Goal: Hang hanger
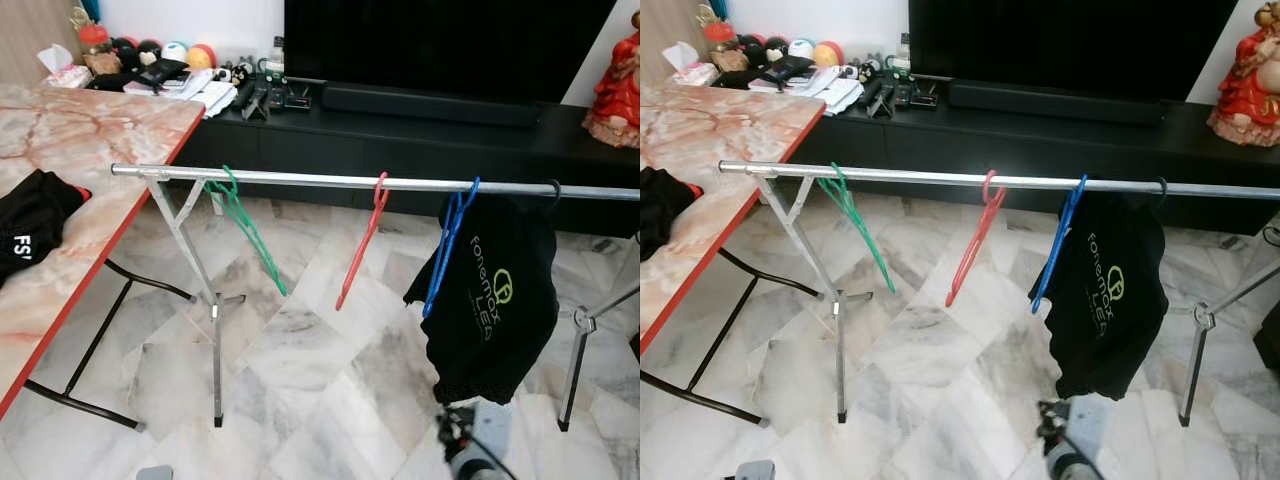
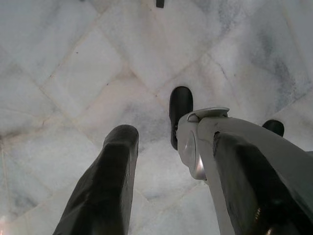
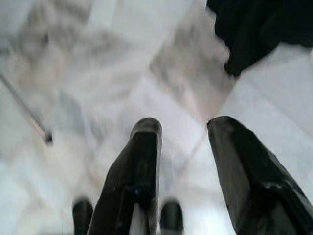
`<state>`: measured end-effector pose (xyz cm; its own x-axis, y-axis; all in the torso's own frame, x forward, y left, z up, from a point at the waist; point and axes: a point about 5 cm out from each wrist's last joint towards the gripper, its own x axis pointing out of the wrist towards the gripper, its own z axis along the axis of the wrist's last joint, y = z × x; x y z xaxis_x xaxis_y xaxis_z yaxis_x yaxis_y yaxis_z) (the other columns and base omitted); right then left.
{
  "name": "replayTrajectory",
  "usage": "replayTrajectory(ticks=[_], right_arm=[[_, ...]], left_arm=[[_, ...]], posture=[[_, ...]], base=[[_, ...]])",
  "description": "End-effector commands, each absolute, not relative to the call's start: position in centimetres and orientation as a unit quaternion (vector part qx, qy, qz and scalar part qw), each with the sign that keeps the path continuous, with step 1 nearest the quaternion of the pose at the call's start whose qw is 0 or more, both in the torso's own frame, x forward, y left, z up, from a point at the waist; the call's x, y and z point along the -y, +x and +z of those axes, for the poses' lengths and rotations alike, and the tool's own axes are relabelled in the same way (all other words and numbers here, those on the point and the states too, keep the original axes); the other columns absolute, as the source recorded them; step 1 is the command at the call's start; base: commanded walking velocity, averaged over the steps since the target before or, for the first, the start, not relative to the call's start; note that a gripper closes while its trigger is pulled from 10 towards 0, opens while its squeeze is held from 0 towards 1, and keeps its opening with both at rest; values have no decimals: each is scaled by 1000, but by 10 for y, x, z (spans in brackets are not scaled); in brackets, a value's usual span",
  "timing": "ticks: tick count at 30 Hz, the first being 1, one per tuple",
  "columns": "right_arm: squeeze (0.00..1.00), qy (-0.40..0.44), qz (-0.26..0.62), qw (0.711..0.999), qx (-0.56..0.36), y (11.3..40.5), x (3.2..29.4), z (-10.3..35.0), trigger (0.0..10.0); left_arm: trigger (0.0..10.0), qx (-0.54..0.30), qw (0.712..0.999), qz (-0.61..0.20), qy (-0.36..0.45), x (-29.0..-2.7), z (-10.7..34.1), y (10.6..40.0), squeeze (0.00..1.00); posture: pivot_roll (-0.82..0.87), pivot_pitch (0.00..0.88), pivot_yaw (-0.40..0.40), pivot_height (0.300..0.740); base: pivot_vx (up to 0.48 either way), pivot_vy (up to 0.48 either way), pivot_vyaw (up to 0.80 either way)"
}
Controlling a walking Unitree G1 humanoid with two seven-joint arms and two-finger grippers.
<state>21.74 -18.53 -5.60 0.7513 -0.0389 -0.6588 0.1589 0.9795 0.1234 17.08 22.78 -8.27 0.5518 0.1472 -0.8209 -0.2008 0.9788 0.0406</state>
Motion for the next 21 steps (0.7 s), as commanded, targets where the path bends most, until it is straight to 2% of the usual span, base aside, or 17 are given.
replayTrajectory(ticks=[1,6,11,21], right_arm=[[0,79,-82,913,-391,204,195,-67,10000],[0,153,-156,901,-374,204,198,-69,10000],[0,140,-140,900,-389,200,196,-72,10000],[0,150,-181,885,-401,183,209,-79,10000]], left_arm=[[10000,-478,872,102,-31,-229,-87,161,0],[10000,-481,870,103,-26,-232,-87,159,0],[10000,-484,870,97,-15,-233,-87,158,0],[10000,-482,871,92,-12,-232,-87,159,0]], posture=[[-2,137,-49,740],[-1,144,-41,740],[7,145,-44,740],[4,133,-40,740]], base=[[0,0,0],[0,0,0],[0,0,0],[0,-459,0]])
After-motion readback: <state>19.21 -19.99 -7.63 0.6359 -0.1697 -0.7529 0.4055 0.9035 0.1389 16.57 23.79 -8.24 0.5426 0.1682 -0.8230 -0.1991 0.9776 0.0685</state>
